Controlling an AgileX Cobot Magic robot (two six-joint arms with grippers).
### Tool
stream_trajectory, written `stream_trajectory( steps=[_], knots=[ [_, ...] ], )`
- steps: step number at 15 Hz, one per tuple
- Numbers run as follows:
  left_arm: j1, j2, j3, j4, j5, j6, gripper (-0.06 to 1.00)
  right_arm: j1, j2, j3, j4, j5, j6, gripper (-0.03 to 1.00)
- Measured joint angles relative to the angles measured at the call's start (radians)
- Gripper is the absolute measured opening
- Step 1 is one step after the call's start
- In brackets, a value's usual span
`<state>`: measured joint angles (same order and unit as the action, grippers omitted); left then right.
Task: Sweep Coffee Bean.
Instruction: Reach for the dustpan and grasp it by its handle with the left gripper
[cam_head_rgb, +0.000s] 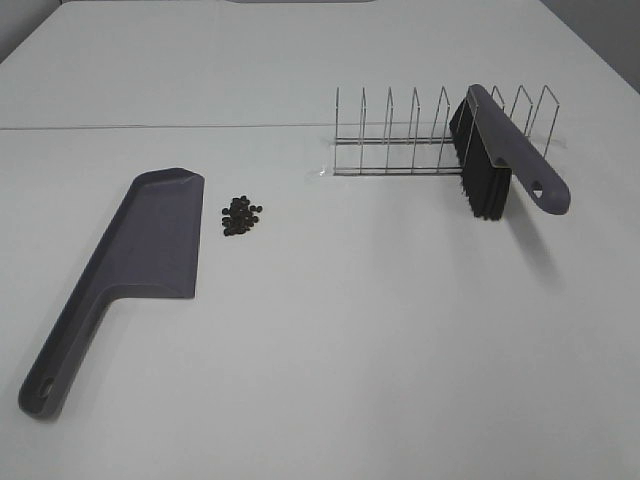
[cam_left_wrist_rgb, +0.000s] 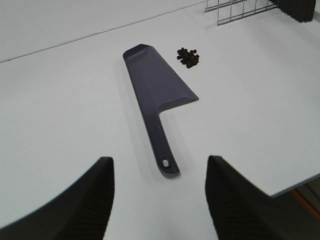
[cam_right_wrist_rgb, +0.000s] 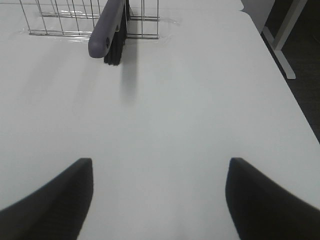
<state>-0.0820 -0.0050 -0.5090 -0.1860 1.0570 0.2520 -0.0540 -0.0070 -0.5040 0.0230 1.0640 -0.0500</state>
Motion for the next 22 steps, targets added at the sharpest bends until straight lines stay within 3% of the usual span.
stream_trajectory(
  steps=[22],
  knots=[
    [0.000, 0.000, 0.000, 0.000, 0.000, 0.000, 0.54, 0.000, 0.000, 0.000, 0.000, 0.000, 0.000, 0.70]
  ],
)
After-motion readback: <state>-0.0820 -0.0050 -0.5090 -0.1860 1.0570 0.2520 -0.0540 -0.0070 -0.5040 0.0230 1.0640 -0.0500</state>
